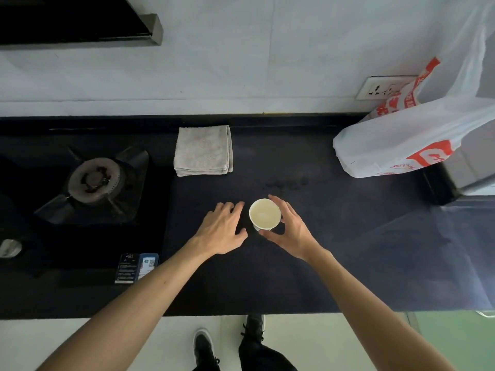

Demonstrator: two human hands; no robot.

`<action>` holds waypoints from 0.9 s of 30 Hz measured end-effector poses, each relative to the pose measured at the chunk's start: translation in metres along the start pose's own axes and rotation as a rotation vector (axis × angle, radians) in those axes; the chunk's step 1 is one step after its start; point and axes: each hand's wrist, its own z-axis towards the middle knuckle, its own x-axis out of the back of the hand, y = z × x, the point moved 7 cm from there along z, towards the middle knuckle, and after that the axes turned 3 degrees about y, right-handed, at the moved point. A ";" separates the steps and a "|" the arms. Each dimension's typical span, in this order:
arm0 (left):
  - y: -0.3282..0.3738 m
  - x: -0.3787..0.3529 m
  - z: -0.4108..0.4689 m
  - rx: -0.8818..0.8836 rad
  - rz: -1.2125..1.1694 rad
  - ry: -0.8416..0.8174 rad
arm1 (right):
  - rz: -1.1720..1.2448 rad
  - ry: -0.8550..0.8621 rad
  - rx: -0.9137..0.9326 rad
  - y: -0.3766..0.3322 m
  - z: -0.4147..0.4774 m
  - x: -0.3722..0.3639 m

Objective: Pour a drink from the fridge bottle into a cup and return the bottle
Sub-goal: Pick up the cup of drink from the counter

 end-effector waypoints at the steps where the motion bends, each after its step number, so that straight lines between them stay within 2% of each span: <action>1: 0.000 0.000 0.000 0.002 -0.008 0.010 | 0.009 0.008 0.005 0.000 0.000 -0.001; 9: -0.003 0.003 -0.006 0.033 -0.105 0.036 | 0.074 0.052 0.015 -0.008 -0.003 0.000; 11: -0.004 0.006 -0.008 0.083 -0.221 0.022 | 0.097 0.076 0.043 -0.017 -0.002 0.006; 13: -0.007 0.008 -0.007 0.185 -0.482 -0.002 | 0.137 0.103 0.075 -0.029 0.001 0.015; 17: -0.005 0.016 -0.003 0.456 -1.255 0.009 | 0.179 0.139 0.139 -0.056 0.009 0.035; 19: -0.001 0.026 -0.004 0.531 -1.513 0.023 | 0.201 0.144 0.161 -0.068 0.013 0.045; 23: 0.003 0.047 -0.003 0.549 -1.827 0.046 | 0.224 0.141 0.183 -0.089 0.021 0.061; 27: 0.000 0.062 -0.004 0.552 -2.026 0.088 | 0.238 0.131 0.191 -0.105 0.030 0.069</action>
